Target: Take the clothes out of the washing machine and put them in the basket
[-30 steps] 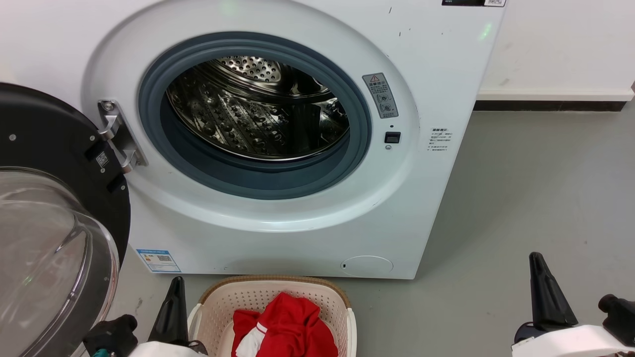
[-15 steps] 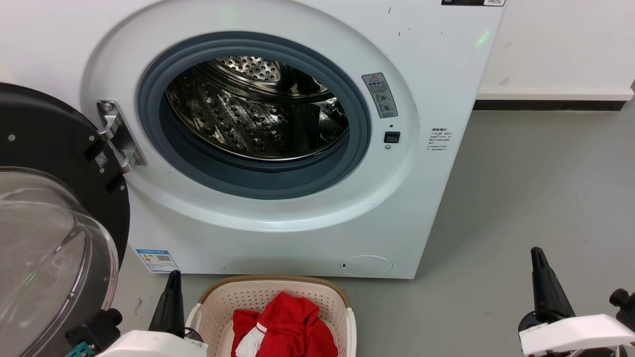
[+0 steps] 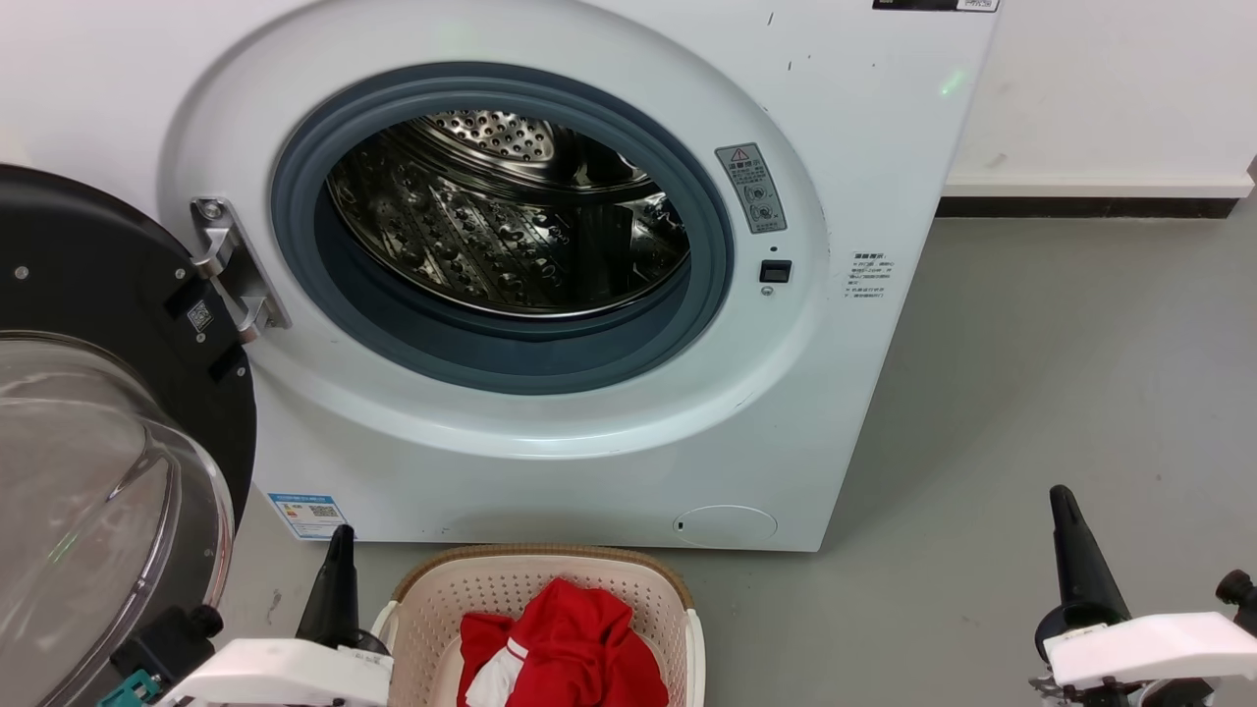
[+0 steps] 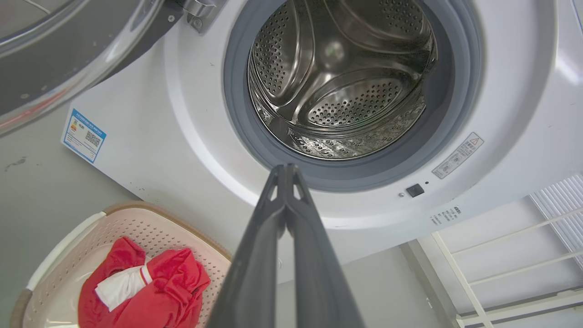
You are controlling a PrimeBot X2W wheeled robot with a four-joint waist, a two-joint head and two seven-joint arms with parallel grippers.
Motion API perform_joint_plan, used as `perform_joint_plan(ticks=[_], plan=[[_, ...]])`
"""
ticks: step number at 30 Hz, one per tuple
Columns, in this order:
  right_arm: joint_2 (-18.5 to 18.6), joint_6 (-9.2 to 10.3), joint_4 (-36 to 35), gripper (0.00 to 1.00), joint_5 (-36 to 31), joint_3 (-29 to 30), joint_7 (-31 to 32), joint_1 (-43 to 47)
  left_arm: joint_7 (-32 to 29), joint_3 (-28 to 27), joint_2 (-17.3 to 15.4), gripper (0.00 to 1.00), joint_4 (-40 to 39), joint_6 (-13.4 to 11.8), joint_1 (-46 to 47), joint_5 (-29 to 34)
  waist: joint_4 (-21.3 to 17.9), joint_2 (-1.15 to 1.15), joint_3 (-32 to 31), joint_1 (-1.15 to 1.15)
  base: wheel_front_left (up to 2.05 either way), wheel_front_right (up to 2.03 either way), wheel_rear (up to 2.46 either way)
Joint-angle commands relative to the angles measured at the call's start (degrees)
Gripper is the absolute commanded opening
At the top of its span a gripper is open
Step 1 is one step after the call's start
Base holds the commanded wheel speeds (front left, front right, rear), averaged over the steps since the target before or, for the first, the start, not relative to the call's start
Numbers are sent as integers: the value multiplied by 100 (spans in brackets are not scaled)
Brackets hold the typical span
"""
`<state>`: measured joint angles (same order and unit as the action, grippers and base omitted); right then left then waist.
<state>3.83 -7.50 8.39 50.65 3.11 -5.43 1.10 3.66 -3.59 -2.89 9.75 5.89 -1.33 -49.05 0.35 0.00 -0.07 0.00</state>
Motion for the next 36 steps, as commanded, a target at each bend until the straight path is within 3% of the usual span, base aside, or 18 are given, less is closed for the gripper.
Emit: perform_joint_plan(ticks=[1, 36], plan=[[49, 0, -20, 0, 195, 9, 47, -194, -39, -22, -2, 0, -30, 25, 156, -188, -1, 0, 0, 0, 0, 0, 0], [53, 0, 285, 0, 2381, 89, 582, -494, -564, -174, 1, 0, 213, 107, 496, -2377, -16, 0, 11, 0, 0, 0, 0]])
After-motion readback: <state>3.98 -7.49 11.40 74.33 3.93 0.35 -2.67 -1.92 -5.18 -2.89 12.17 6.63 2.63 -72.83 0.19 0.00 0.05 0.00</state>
